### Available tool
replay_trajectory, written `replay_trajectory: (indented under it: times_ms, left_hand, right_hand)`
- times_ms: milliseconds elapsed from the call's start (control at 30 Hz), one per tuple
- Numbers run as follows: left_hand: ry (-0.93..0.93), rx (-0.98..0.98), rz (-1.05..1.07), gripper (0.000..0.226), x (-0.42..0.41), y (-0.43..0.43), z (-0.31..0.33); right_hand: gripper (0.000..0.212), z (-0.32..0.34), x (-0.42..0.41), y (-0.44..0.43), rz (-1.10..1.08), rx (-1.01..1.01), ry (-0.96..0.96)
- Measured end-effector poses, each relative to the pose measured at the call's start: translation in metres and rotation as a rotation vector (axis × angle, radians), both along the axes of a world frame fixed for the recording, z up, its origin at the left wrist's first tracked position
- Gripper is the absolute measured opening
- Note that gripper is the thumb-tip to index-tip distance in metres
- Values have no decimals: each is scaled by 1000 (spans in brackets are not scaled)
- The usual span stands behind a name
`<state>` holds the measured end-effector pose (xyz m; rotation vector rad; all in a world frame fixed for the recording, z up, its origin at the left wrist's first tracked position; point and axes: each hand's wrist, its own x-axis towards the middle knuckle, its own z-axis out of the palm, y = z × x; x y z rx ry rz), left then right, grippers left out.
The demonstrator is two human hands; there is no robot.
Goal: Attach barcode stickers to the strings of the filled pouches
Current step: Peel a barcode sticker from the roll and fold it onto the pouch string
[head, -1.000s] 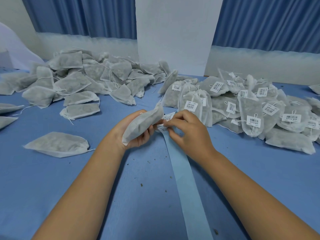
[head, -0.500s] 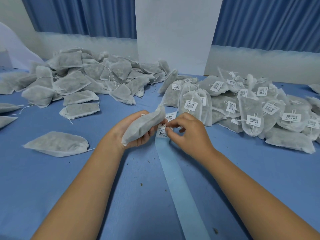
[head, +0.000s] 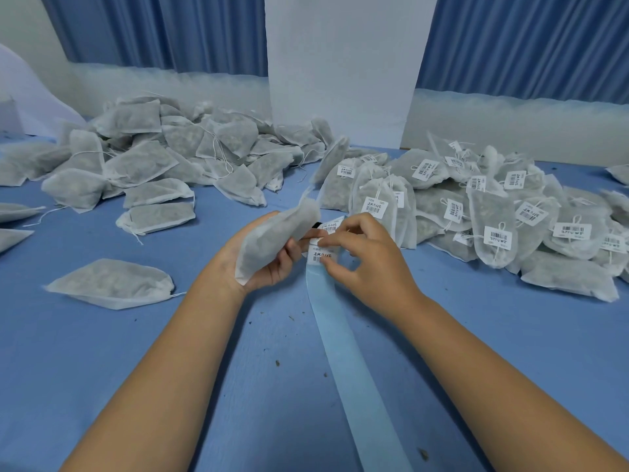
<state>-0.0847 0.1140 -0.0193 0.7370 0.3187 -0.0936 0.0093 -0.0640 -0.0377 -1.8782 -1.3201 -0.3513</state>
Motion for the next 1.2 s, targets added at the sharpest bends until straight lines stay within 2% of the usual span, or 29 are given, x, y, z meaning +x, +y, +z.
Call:
replay_trajectory:
  times_ms: [33,67,133,167,233,400,500,700,800,967,1133,1200]
  left_hand:
    - [-22,-24,-20,43,-2,0,0]
    - [-19,6,-23,41,-1,1,-1]
    - [58,153,24,15,2,2,-2]
    - [105,218,55,9,4,1,-2]
    - [158,286,91,15,7,4,-3]
    - [94,236,73,16,6,9,-5]
    - [82,221,73,24,6,12,-6]
    - [128,280,100,9,8,14,-10]
    - [150,352,83,11,10,14,-12]
    - [149,304,96,11,9,14,-10]
    - [145,318,63,34,8,14,-10]
    - [133,346,51,36,9,14,-10]
  right_hand:
    - [20,0,1,0,5,20,-3]
    - [20,-1,2,0,10,46,9]
    - [23,-1,3,0,19,102,73]
    - [25,-1,4,0,26,123,115]
    - [30,1,4,1,39,151,206]
    - [38,6,1,5,-52,241,531]
    - [37,6,1,4,-73,251,617]
    - [36,8,4,2,9,252,515]
    - [36,8,3,1,58,269,499]
    - [33,10,5,1,90,262,532]
    - [25,8,7,2,-6,157,455]
    - [23,8,7,2,-27,141,428]
